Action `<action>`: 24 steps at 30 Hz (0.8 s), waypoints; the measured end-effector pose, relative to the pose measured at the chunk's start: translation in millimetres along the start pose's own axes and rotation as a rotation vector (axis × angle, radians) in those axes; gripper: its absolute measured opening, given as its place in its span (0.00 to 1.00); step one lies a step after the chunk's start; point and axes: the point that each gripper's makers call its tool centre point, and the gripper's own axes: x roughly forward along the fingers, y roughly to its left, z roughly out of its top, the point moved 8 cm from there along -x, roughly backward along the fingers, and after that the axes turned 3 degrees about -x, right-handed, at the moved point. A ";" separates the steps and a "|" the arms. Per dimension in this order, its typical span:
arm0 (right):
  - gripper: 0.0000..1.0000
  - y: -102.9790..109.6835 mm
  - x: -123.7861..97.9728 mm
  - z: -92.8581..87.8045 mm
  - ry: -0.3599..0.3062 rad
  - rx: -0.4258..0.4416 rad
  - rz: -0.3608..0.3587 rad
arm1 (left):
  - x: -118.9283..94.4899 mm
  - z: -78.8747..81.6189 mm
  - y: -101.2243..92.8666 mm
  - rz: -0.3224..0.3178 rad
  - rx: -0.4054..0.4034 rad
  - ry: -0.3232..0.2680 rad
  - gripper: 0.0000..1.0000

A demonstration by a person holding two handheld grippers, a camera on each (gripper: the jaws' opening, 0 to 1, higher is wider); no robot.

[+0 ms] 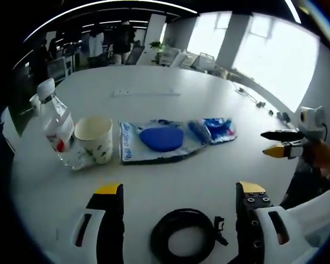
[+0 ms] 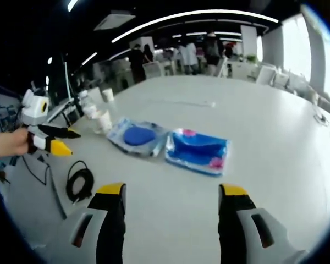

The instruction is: Arrange the tabletop items into an orderly group along one side of the table until the central work area is clear of visible clutter.

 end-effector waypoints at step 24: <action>0.63 36.9 29.3 13.0 0.016 -0.055 0.112 | -26.8 -26.1 24.7 0.080 -0.066 0.000 0.79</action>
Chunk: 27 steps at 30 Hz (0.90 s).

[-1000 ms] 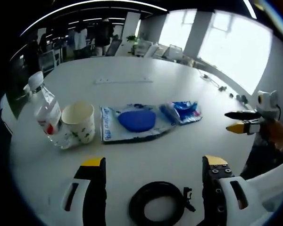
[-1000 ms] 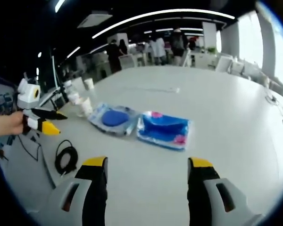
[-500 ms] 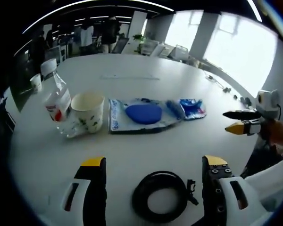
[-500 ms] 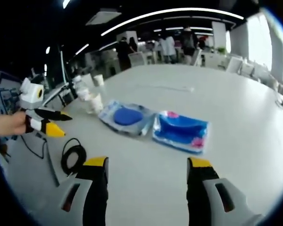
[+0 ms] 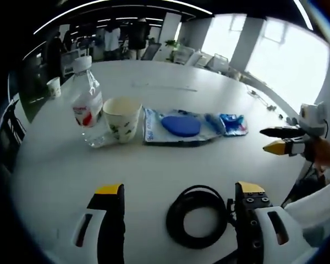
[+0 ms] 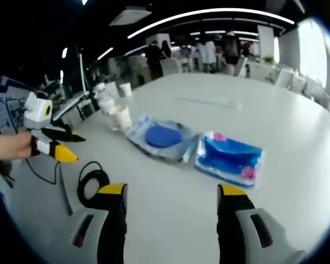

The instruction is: Arrange the tabletop items into an orderly group along one side of the table until the central work area is clear of visible clutter.

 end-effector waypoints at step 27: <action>0.62 29.5 34.0 16.5 0.039 -0.074 0.106 | -12.8 -23.2 18.6 0.038 -0.077 0.019 0.80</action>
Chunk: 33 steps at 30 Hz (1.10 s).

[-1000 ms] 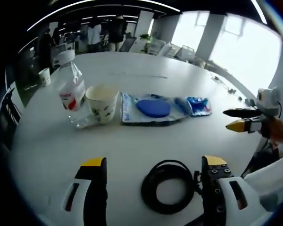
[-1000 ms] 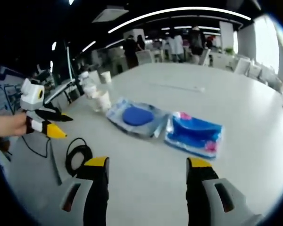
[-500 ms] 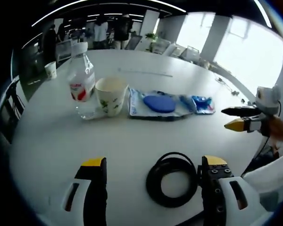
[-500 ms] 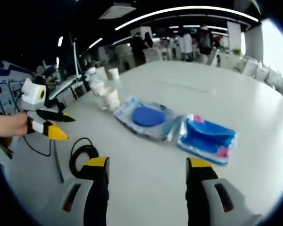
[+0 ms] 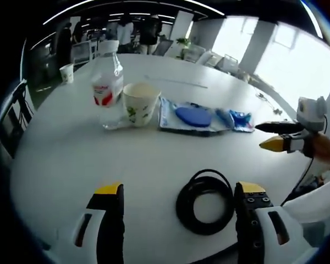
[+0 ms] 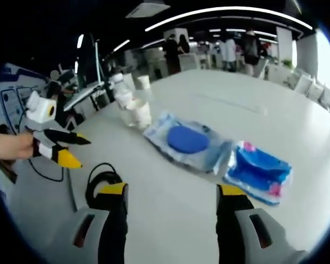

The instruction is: Arrange the tabletop items into an orderly group along one side of the table until the central work area is clear of visible clutter.

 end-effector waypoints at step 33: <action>0.57 50.9 34.6 -13.4 0.073 -0.037 0.184 | 18.1 -25.4 0.0 0.004 -0.005 0.107 0.80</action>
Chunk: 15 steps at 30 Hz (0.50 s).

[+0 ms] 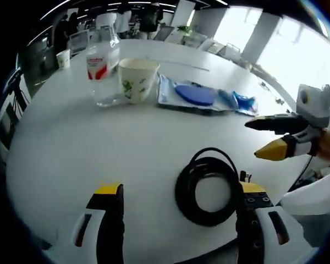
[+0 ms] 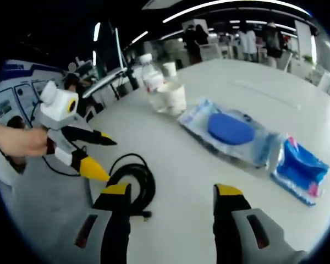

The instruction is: Arrange the tabletop items into an orderly group along one side of the table until the central work area is clear of visible clutter.

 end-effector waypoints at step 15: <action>0.55 16.7 15.1 -14.9 0.056 -0.064 0.041 | 4.3 -7.4 -4.5 0.006 0.035 0.033 0.79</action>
